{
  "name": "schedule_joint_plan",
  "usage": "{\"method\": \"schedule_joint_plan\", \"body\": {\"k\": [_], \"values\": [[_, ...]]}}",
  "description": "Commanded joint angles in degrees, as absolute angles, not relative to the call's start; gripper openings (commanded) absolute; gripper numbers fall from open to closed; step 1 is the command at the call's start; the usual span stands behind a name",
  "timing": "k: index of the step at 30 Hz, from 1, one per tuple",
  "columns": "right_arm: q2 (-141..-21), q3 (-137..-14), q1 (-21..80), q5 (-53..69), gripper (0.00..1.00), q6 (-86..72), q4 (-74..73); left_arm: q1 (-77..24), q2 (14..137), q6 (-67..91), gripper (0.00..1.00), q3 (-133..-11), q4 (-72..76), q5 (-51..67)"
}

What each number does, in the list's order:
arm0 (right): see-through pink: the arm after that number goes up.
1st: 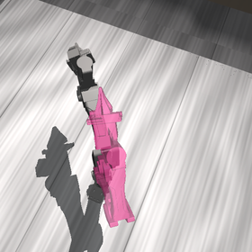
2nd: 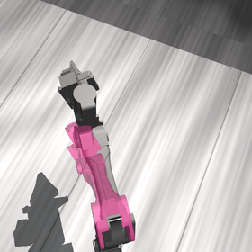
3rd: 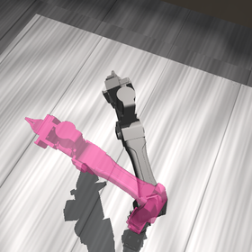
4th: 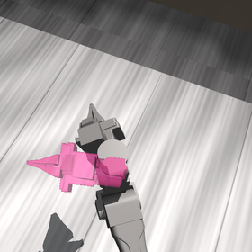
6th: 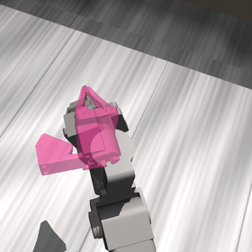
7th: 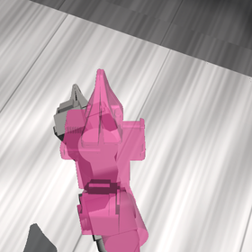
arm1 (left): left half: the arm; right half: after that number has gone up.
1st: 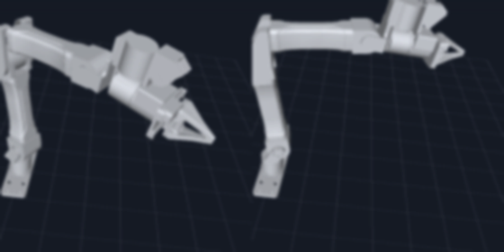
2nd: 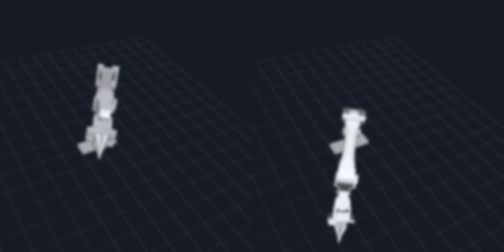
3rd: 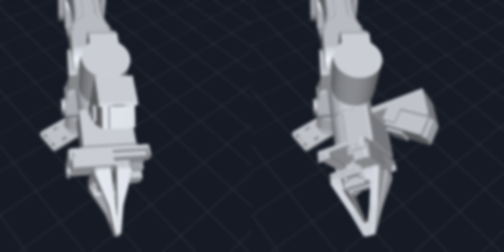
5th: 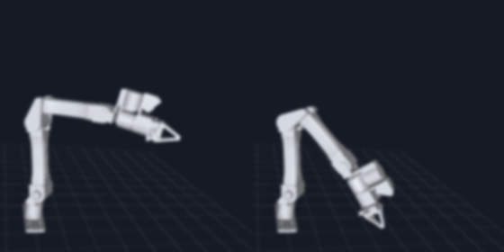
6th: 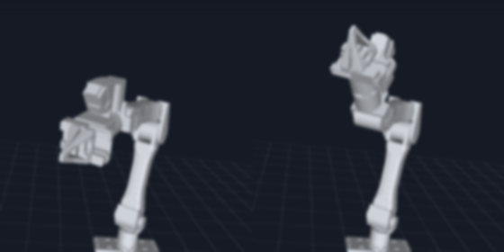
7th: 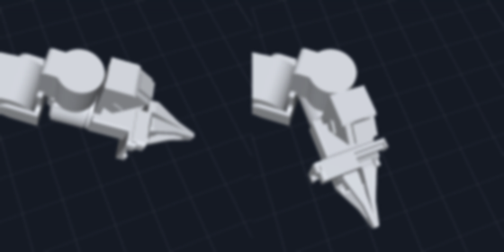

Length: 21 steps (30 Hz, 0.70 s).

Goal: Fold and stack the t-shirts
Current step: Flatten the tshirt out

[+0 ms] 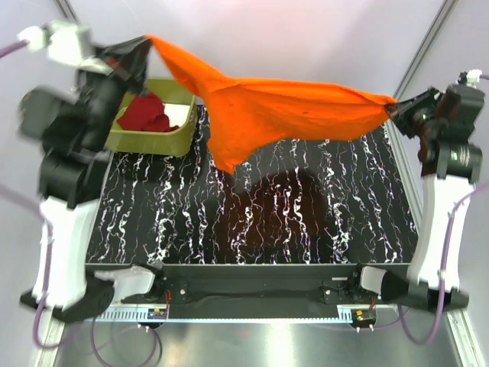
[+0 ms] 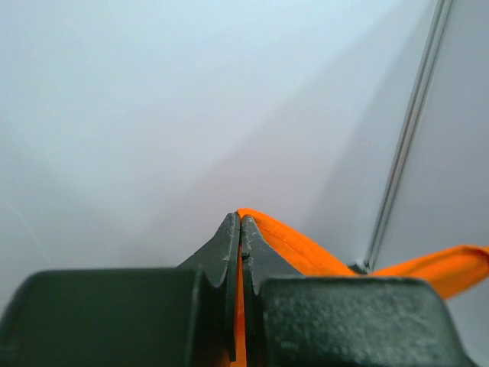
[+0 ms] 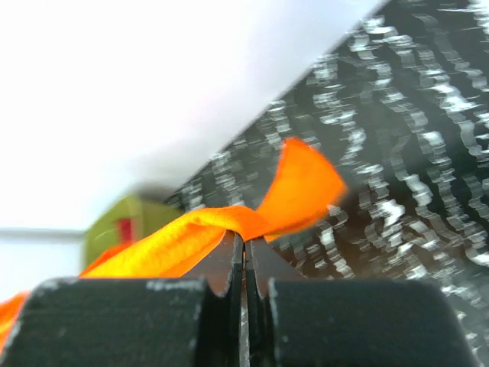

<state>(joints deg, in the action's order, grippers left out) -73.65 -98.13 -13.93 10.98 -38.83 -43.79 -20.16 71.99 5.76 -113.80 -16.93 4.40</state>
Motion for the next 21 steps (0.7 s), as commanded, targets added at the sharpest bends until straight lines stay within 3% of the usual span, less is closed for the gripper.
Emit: {"method": "schedule_joint_plan", "body": {"k": [1,6,9,17,21], "values": [[-65.2,-98.0,-12.1,13.6,0.0,-43.4,-48.8,-19.7,63.7,3.6,0.0,-109.7,-13.7,-2.2],[-54.2,-99.9,-12.1,12.6,0.0,-44.9,-55.5,-19.7,53.1,1.9,0.0,-107.8,-14.1,-2.5],[-53.8,-104.5,-12.1,12.4,0.0,-45.9,-59.8,-19.7,51.4,1.8,0.0,-109.6,-13.7,-2.5],[-57.8,-95.8,-12.1,5.0,0.0,-50.2,-49.2,-20.7,64.0,1.8,0.0,-109.8,-7.3,-0.4],[-65.7,-88.2,-12.1,1.4,0.0,-49.8,-41.1,-20.9,72.1,0.4,0.0,-97.6,1.3,-0.4]]}}
